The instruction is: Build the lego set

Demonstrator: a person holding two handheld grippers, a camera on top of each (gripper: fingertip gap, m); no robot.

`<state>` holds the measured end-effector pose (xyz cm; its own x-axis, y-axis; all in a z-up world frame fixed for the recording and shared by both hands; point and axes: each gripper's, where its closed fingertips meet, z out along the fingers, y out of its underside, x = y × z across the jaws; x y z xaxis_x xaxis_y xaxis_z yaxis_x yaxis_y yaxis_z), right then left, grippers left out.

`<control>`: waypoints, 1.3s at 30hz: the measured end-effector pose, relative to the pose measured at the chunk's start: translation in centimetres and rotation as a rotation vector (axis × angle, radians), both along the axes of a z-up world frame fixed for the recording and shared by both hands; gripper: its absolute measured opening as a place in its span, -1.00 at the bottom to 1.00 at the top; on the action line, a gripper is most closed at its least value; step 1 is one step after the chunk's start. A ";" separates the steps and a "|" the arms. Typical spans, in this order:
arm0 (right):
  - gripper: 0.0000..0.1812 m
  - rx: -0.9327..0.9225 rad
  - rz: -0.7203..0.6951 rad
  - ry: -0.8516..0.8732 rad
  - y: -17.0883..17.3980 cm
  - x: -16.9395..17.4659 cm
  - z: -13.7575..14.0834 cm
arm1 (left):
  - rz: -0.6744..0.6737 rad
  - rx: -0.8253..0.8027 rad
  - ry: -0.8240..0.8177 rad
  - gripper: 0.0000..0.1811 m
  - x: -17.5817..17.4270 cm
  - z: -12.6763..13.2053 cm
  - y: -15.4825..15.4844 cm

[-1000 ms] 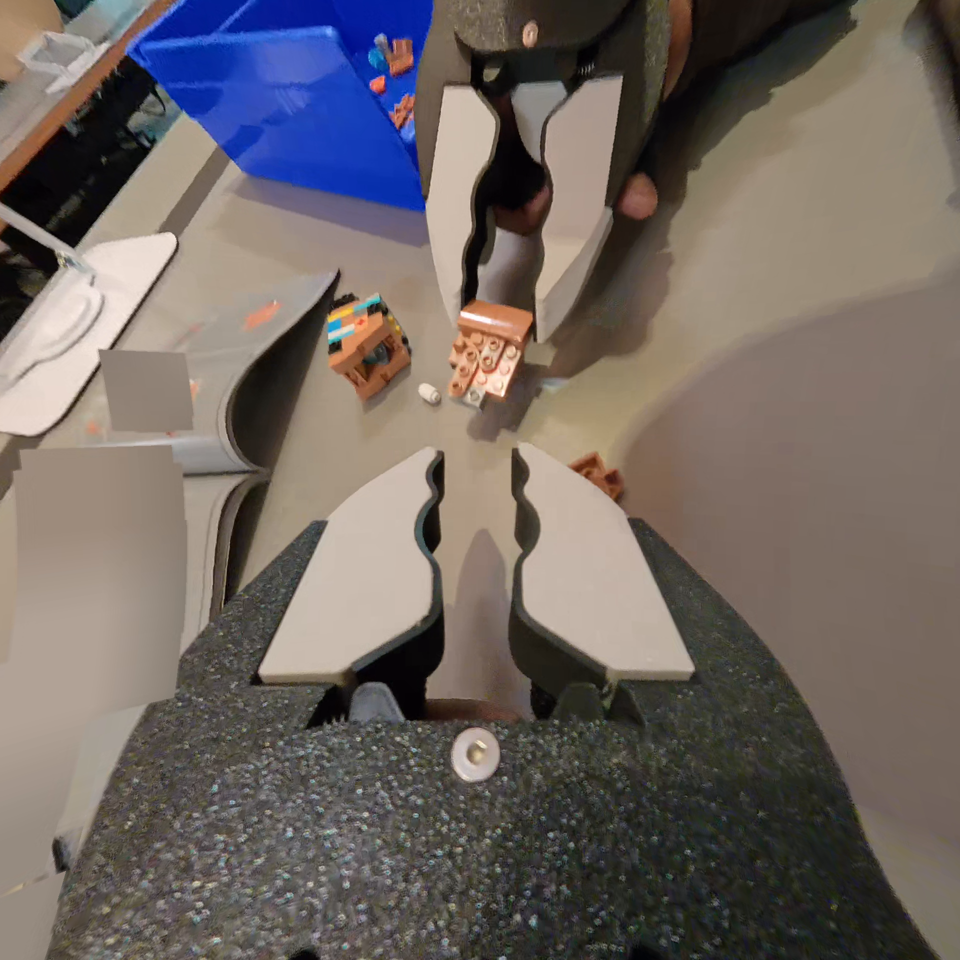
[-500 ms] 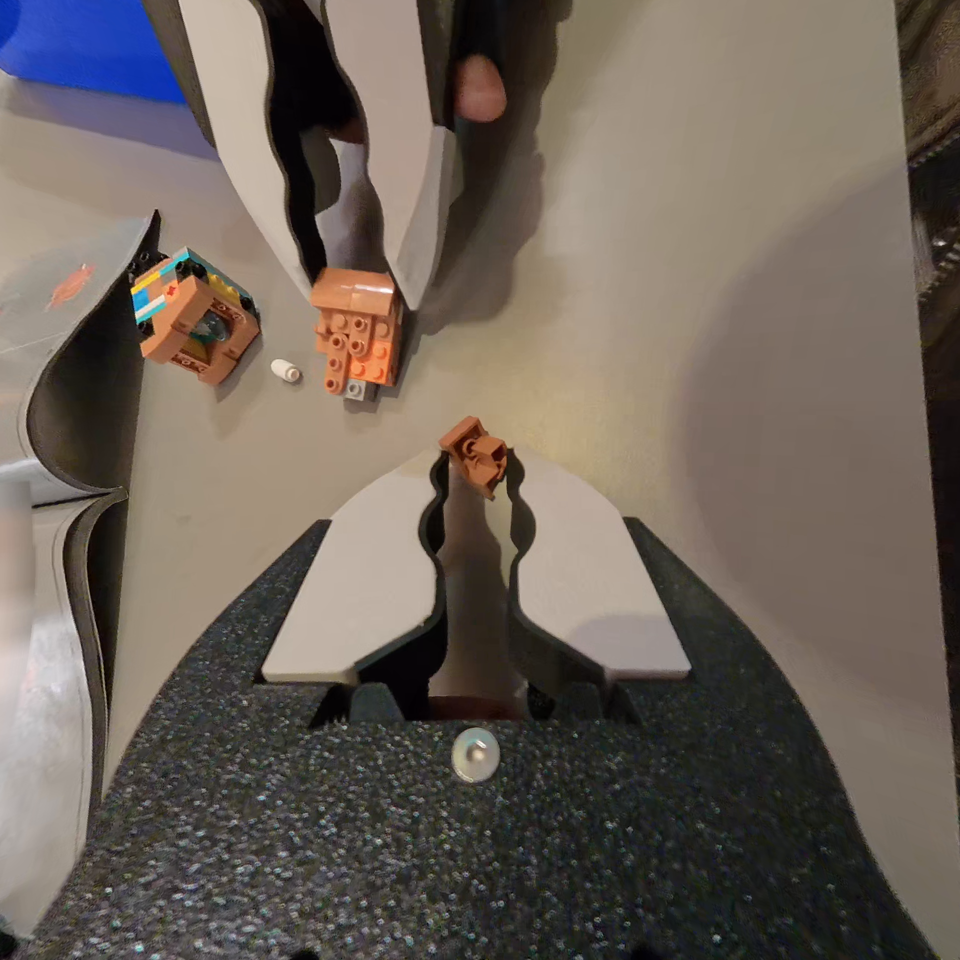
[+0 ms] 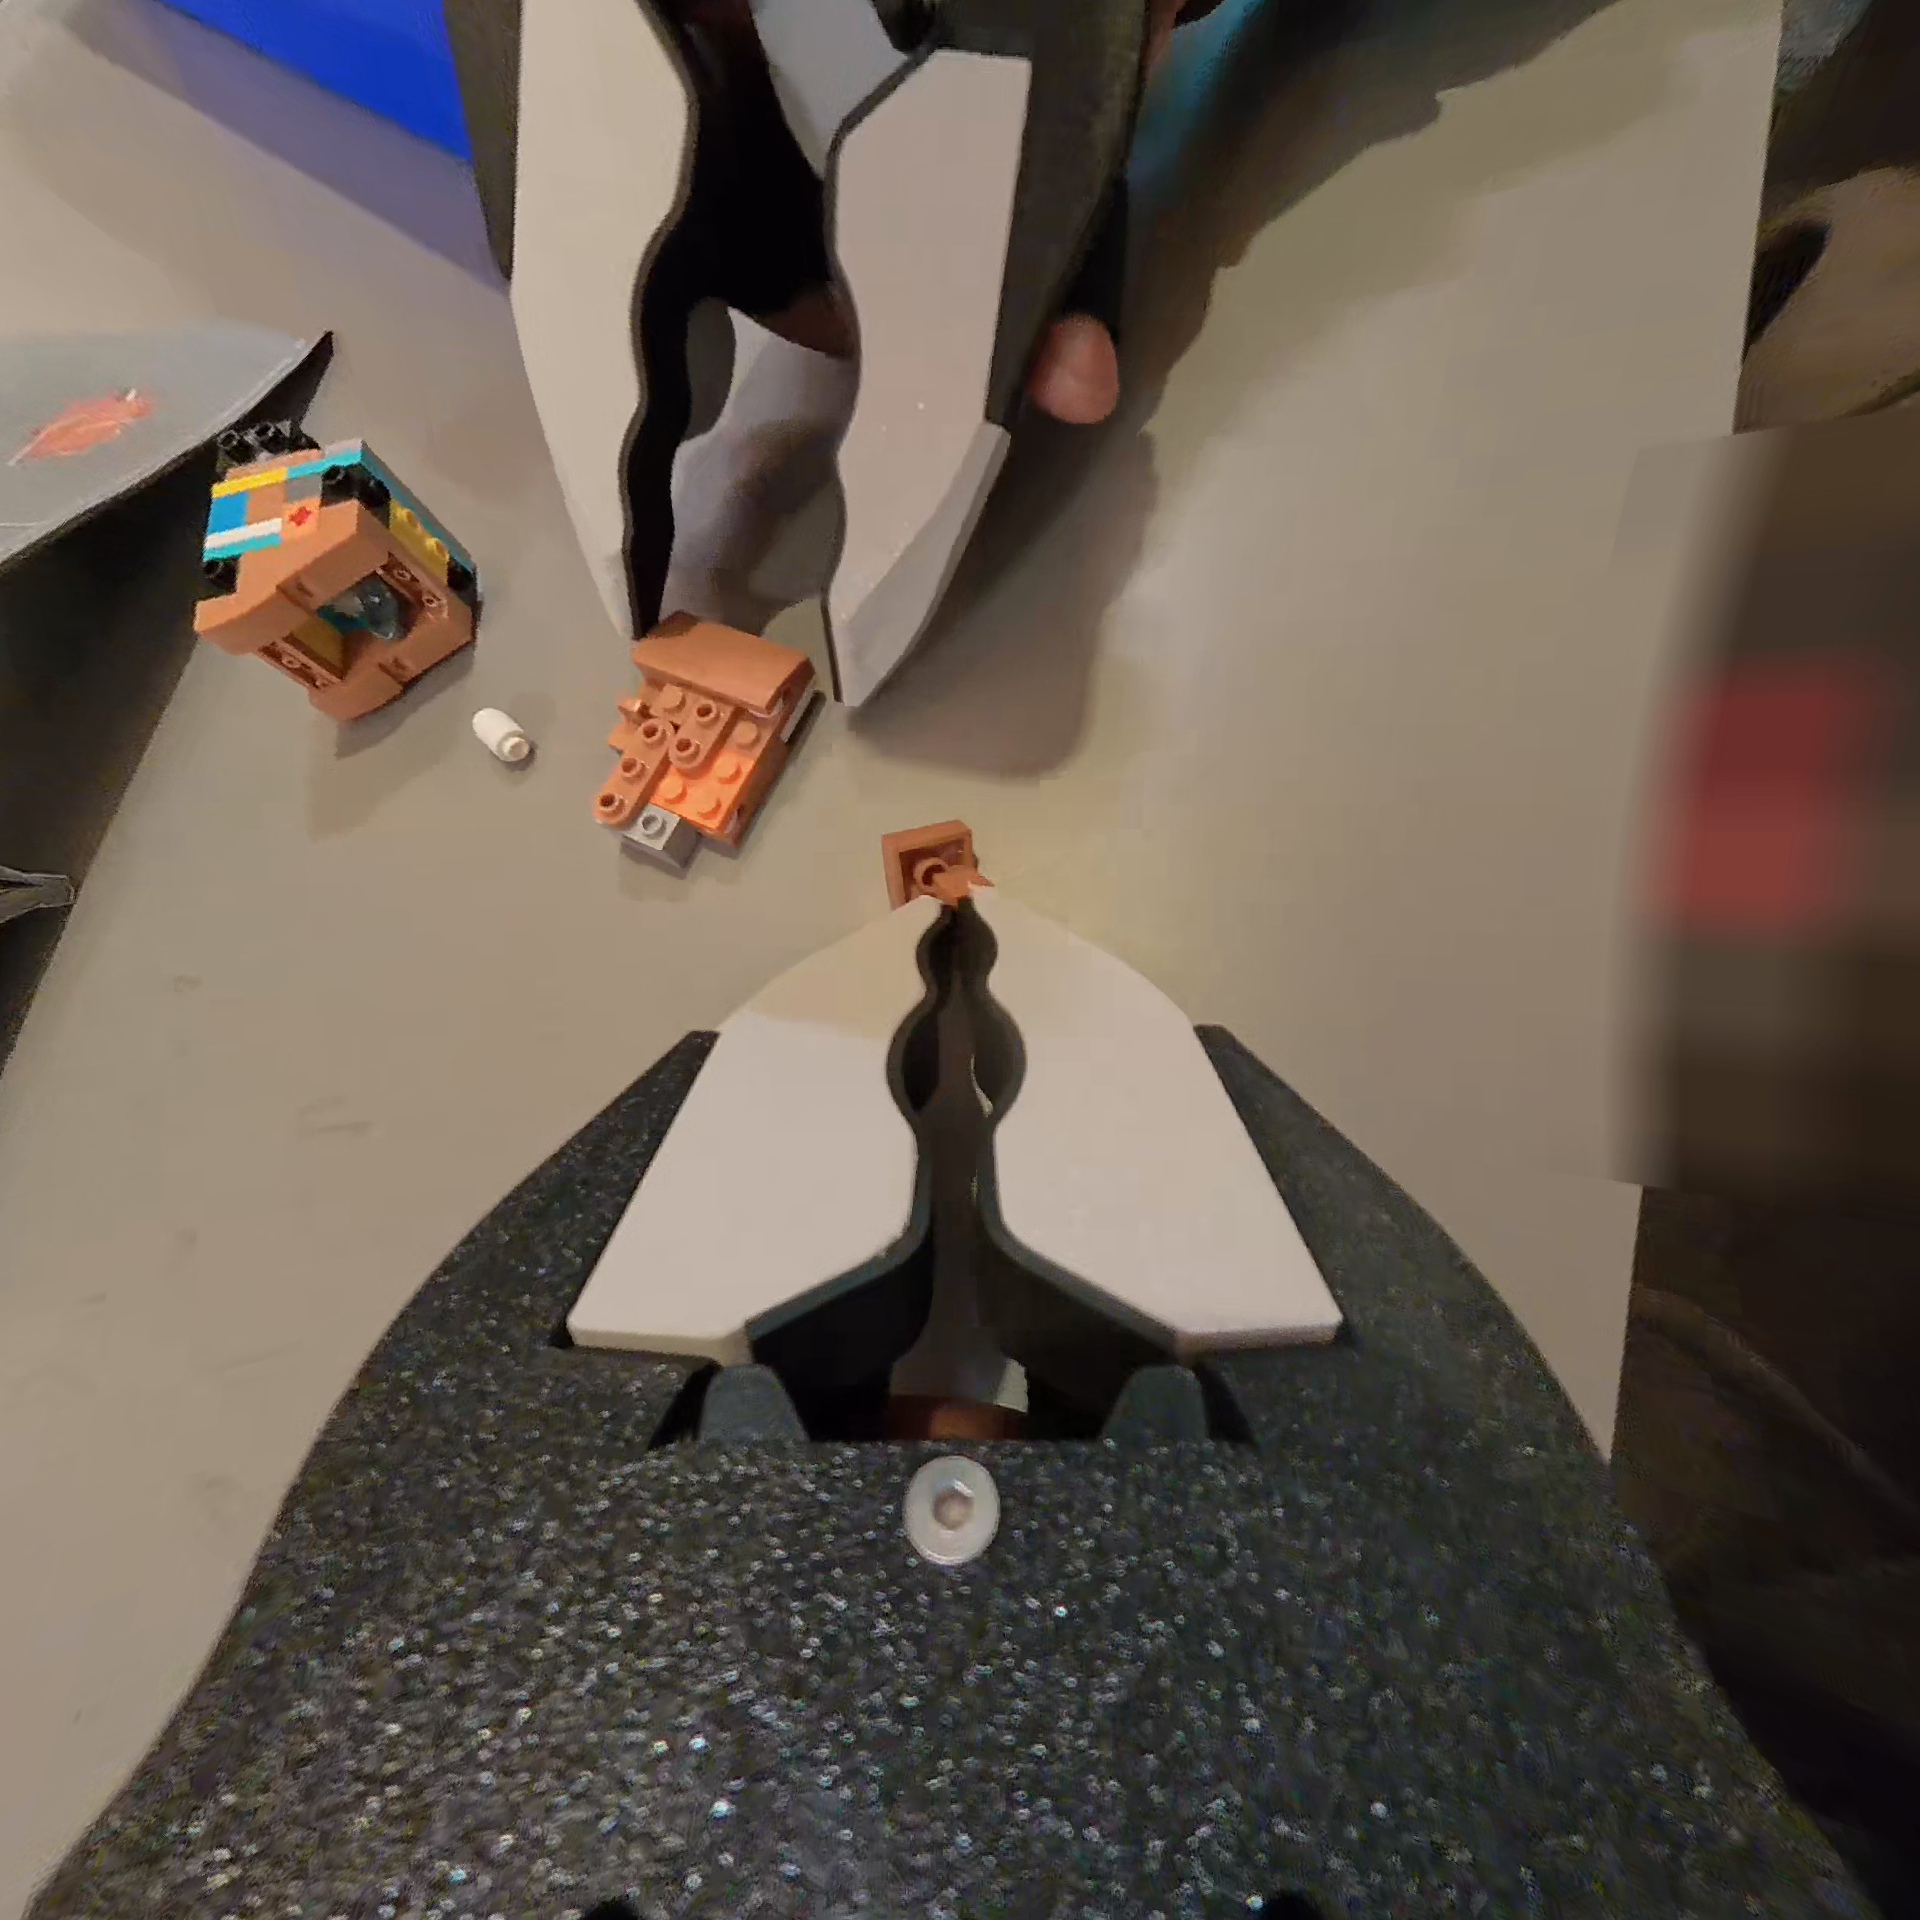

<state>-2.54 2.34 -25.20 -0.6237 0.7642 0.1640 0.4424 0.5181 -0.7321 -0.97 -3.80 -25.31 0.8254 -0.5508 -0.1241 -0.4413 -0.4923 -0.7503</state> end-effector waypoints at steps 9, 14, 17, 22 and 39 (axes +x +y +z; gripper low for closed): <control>-0.56 -0.008 0.092 0.220 -1.7 1.7 2.5 | 0.072 0.159 -0.385 -1.00 0.7 4.8 1.4; -0.56 -0.079 0.101 0.514 -3.0 1.4 6.9 | 0.114 0.301 -0.803 -1.00 0.6 9.1 1.7; -0.54 -0.114 0.087 0.592 -3.4 1.2 7.9 | 0.131 0.378 -1.005 -1.00 0.4 10.9 1.7; -0.48 -0.165 0.066 0.692 -4.2 1.0 9.5 | 0.158 0.434 -1.302 -1.00 0.3 12.5 1.8; -0.89 -0.183 -0.028 0.741 -3.6 1.4 10.8 | 0.214 0.353 -1.293 -1.00 1.1 11.6 2.6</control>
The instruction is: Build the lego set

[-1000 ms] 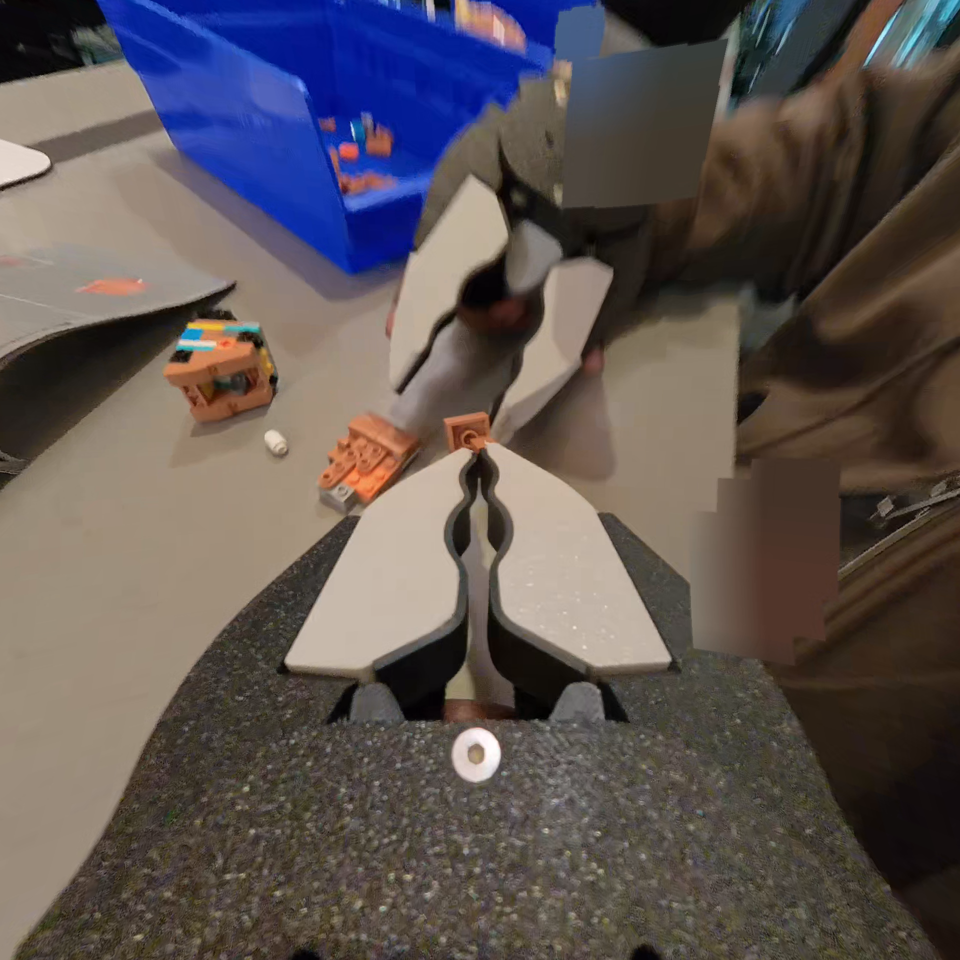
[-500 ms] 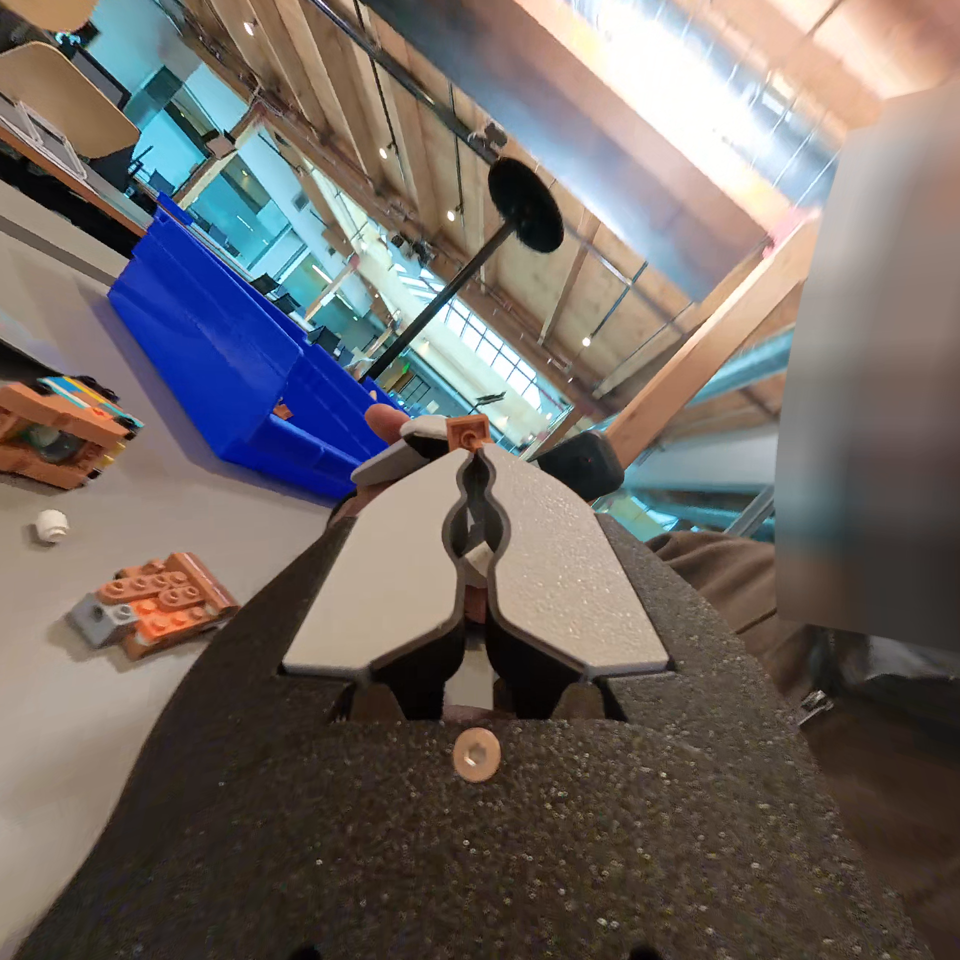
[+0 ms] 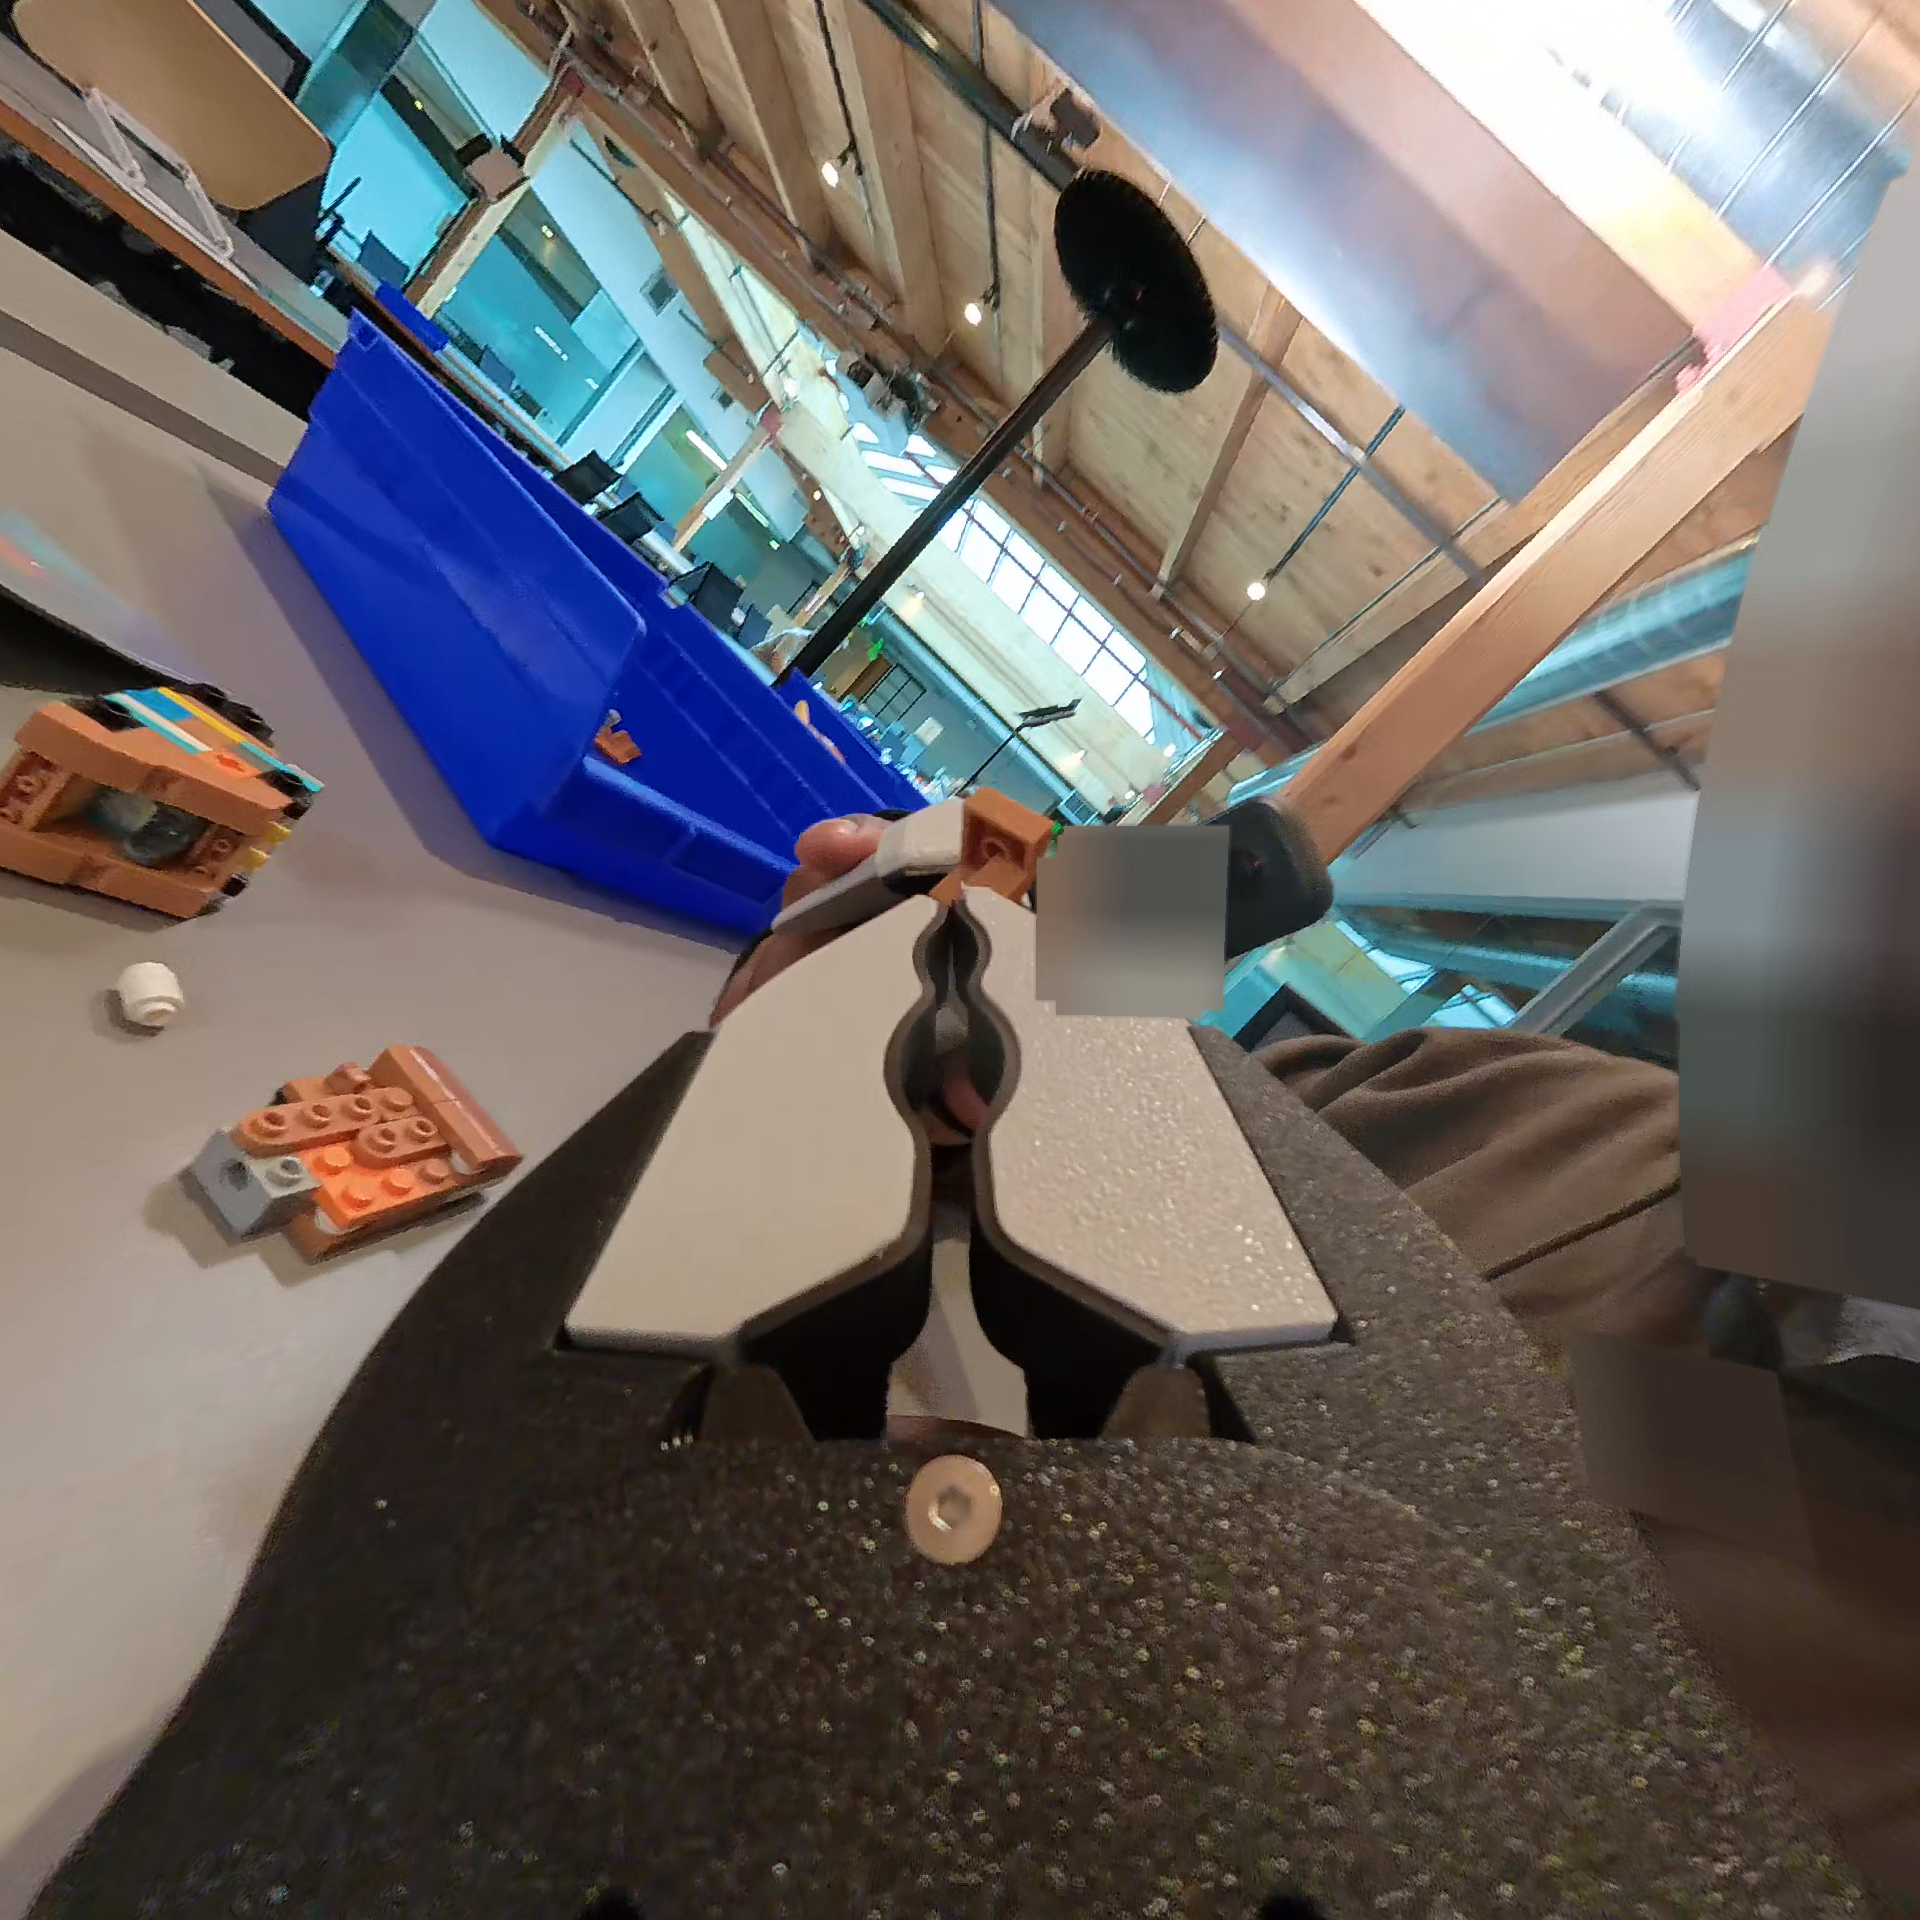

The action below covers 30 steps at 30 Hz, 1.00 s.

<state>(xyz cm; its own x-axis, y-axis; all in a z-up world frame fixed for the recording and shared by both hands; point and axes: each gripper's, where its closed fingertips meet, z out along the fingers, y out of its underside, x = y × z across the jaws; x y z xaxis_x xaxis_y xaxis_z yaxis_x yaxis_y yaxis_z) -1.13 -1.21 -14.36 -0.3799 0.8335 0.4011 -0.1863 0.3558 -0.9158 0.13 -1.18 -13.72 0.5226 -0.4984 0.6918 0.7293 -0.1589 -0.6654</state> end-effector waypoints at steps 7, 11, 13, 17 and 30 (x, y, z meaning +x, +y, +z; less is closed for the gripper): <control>-0.93 -0.032 0.012 -0.081 0.3 -0.1 -1.0 | 0.016 -0.091 0.146 -1.00 -0.6 -1.2 0.5; -0.93 -0.041 0.002 -0.177 0.7 -0.3 -2.4 | 0.074 -0.172 0.328 -0.91 -2.1 -2.7 0.7; -0.93 -0.056 -0.006 -0.241 1.2 -0.2 -3.3 | 0.112 -0.238 0.538 -0.83 -3.5 -4.2 0.8; -0.94 -0.089 -0.010 -0.350 2.1 0.3 -4.3 | 0.003 -0.325 1.027 -0.61 -5.6 -8.2 1.0; -0.94 -0.118 0.024 -0.510 3.1 1.1 -5.7 | -0.579 -0.198 1.306 -0.46 -4.8 -12.1 2.3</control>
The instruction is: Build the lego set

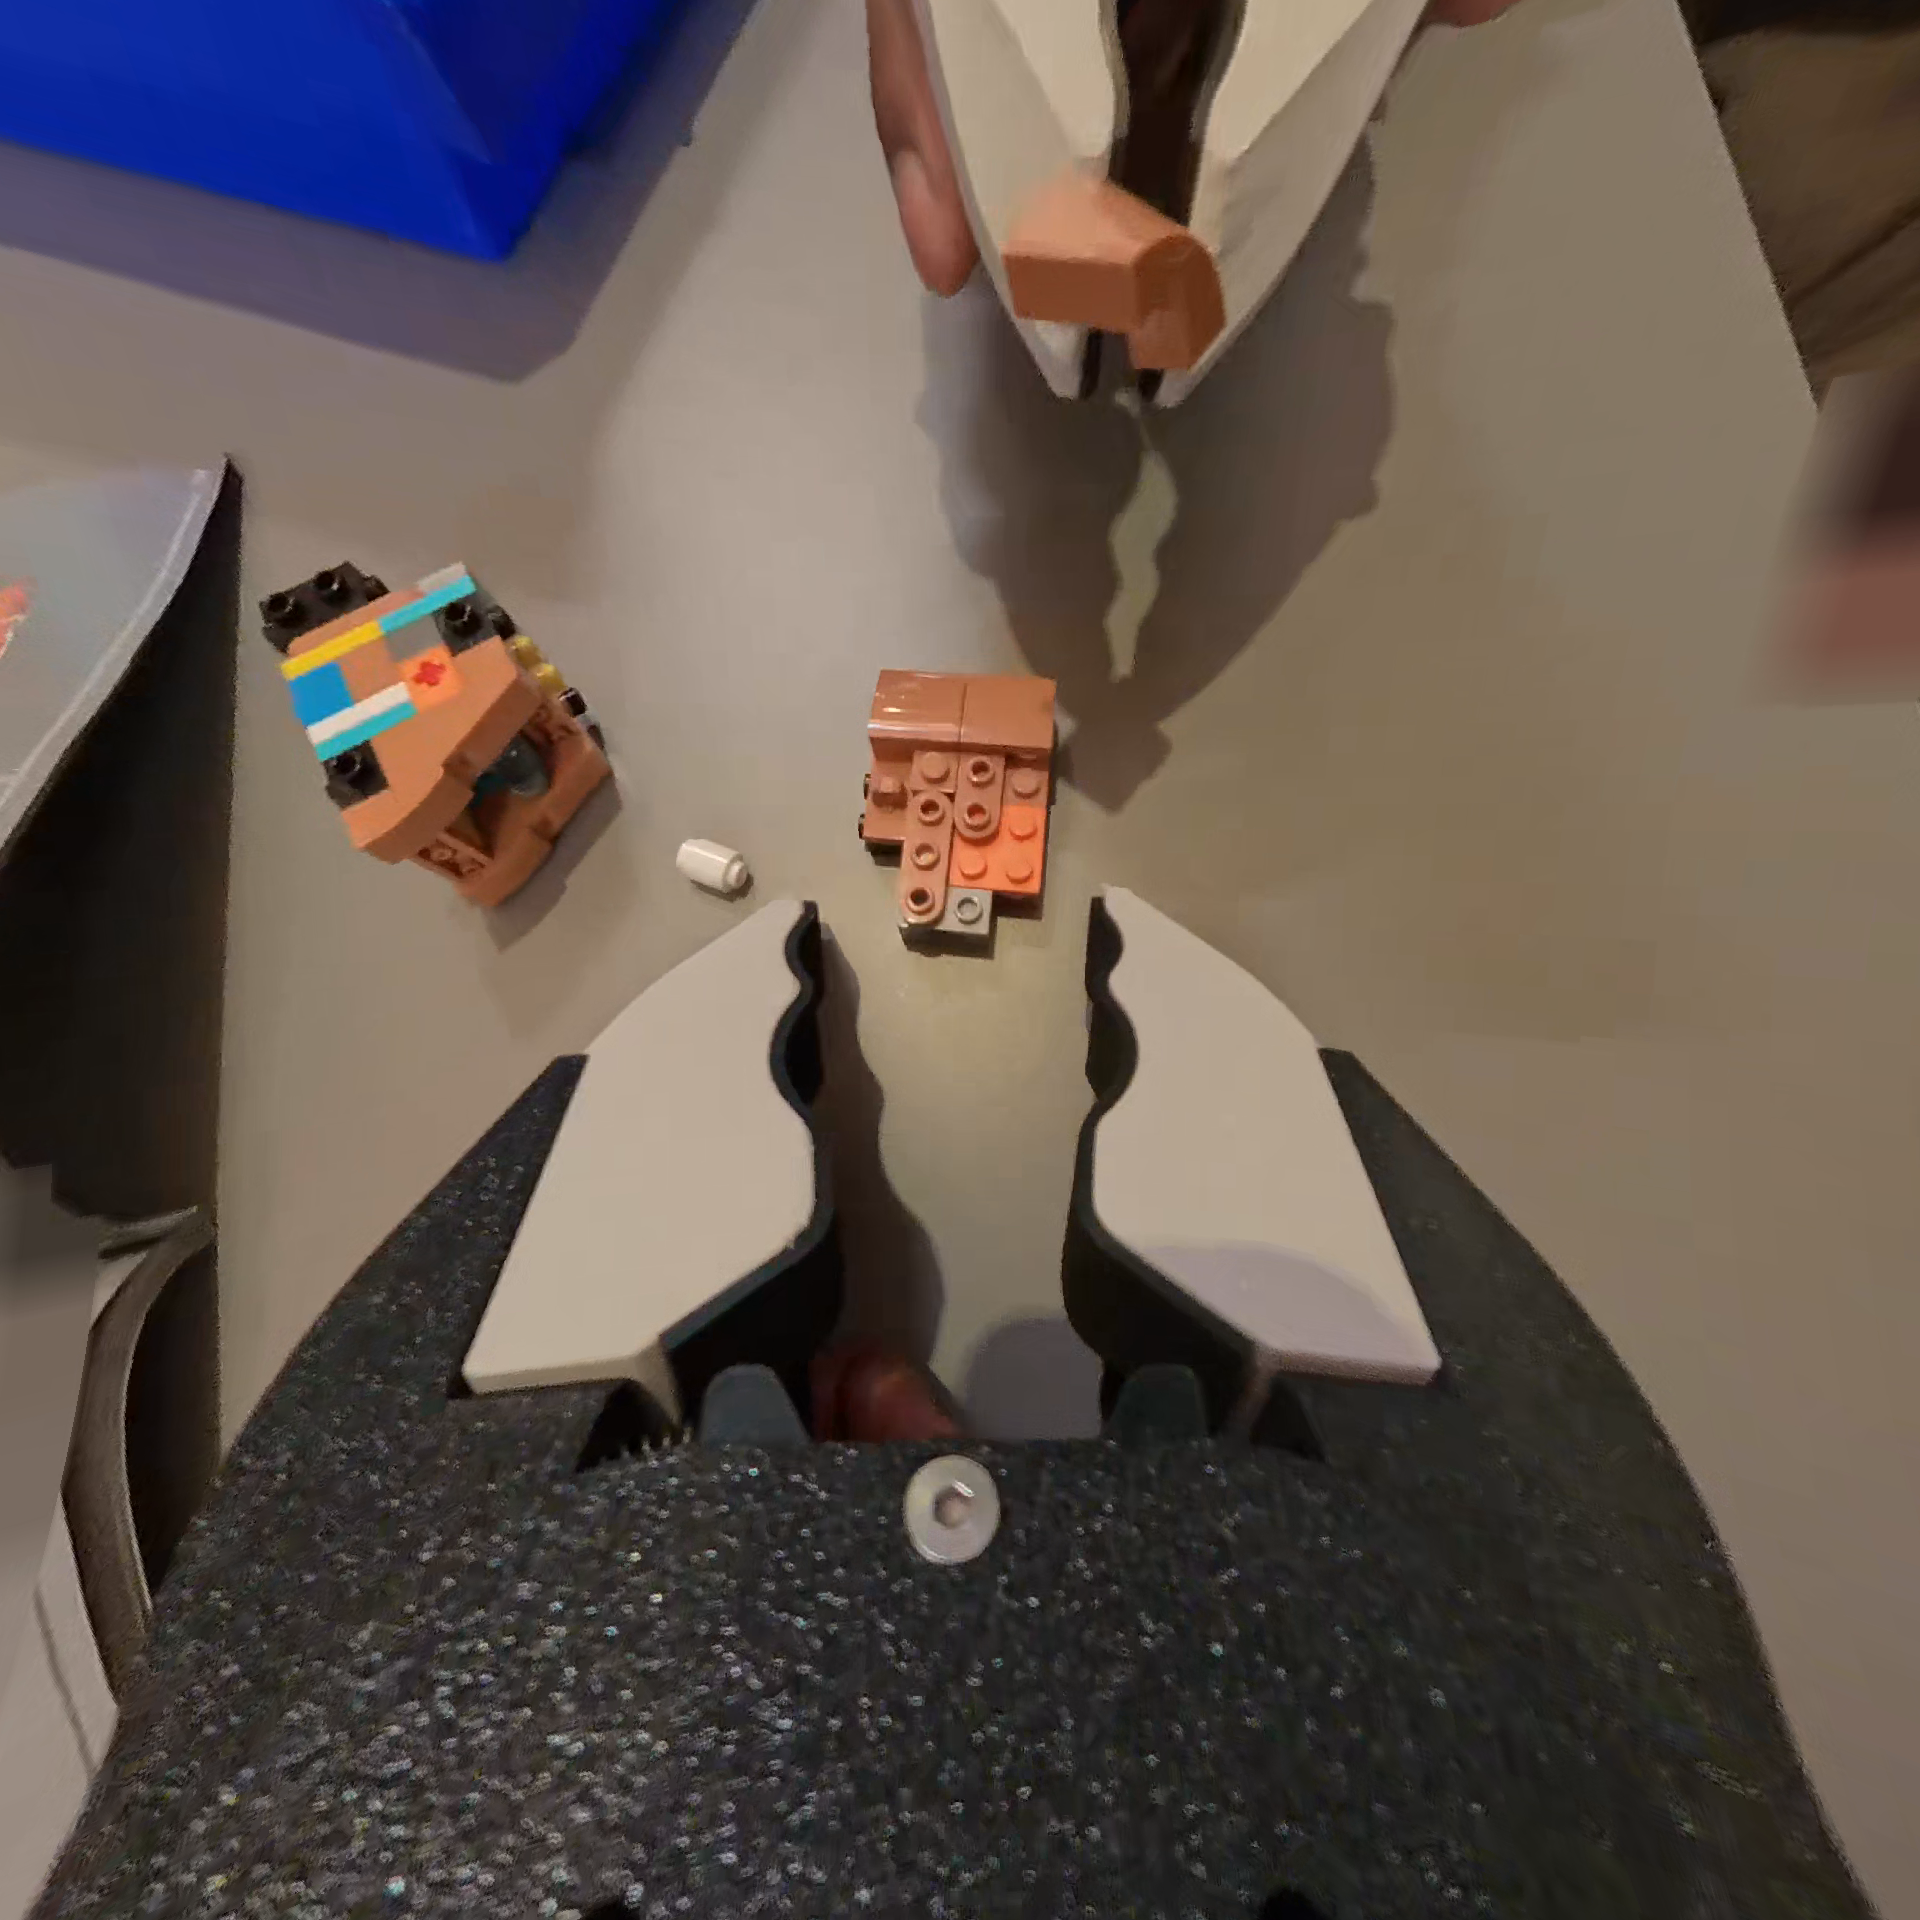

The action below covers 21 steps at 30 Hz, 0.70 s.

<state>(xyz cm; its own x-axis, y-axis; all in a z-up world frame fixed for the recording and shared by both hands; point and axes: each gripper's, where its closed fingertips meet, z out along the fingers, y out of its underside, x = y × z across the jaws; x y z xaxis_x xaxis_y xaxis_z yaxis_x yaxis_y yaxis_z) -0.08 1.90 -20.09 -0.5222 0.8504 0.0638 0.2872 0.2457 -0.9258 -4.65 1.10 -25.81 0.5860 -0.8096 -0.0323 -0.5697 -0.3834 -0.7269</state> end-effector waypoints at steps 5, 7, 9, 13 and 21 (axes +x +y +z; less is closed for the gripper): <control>-0.94 -0.013 0.005 -0.012 0.2 0.0 -0.1 | -0.074 -0.016 0.000 -0.48 0.3 -0.1 0.4; -0.94 -0.014 0.007 -0.019 0.2 0.0 -0.2 | -0.098 -0.020 -0.003 -0.51 0.4 -0.1 0.5; -0.94 -0.012 0.008 -0.028 0.2 0.1 -0.4 | -0.104 -0.031 -0.006 -0.59 0.5 -0.1 0.7; -0.94 -0.002 0.004 -0.046 0.4 0.1 -0.6 | -0.096 -0.026 -0.013 -0.71 1.0 -0.1 0.8; -0.95 0.017 -0.021 -0.108 0.9 0.0 -1.6 | 0.068 0.037 -0.002 -0.71 1.9 0.3 1.4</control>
